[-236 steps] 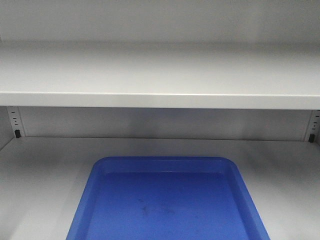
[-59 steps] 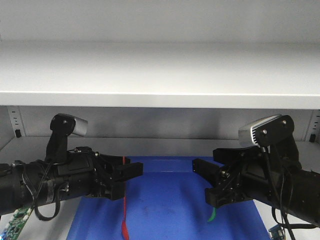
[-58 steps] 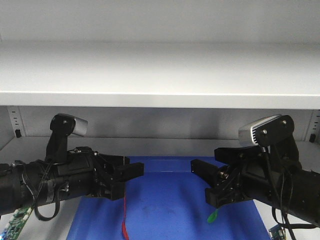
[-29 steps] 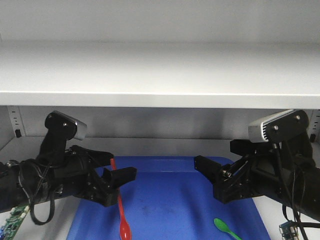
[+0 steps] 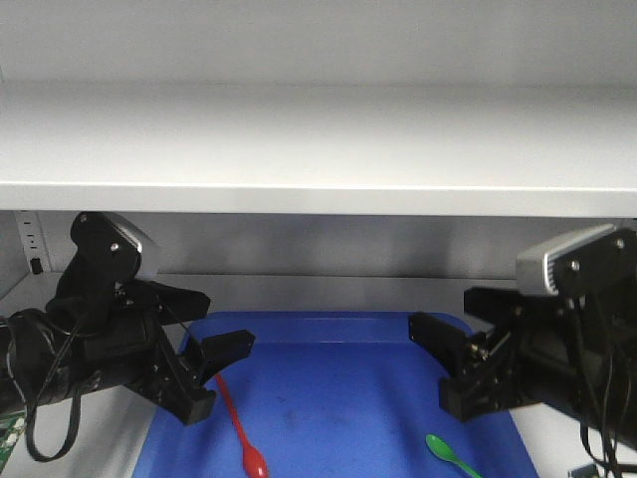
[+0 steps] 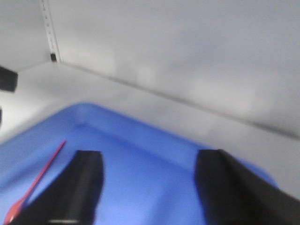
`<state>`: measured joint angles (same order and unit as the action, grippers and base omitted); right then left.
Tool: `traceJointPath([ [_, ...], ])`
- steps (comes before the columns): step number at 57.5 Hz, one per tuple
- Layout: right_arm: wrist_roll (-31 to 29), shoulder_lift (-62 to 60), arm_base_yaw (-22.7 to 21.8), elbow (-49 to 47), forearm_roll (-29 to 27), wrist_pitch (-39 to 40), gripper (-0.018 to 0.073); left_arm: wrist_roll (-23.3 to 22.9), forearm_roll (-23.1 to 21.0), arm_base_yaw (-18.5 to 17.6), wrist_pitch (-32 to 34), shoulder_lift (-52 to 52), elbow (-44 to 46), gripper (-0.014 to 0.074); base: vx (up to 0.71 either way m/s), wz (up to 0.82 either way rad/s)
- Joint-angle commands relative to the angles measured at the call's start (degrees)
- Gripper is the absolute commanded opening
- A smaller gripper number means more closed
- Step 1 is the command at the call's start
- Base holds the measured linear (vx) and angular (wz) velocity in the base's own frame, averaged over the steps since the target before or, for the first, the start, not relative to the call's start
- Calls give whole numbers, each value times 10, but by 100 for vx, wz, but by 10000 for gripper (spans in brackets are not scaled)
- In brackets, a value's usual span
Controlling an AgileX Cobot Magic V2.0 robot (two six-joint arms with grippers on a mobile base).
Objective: Sort red and green spoons into left cabinet
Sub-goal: 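Open both grippers to drop the red and green spoons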
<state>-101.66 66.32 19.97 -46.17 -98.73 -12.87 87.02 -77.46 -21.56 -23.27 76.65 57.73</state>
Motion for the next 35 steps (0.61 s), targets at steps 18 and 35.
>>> traceJointPath([
  [18,0,-79,-1,64,-31,-10,-10,-4,-17,0,-24,-92,-55,-8,0,0],
  [35,4,-169,-1,111,-31,-12,-4,-6,-23,0,-31,-202,-139,-3,0,0],
])
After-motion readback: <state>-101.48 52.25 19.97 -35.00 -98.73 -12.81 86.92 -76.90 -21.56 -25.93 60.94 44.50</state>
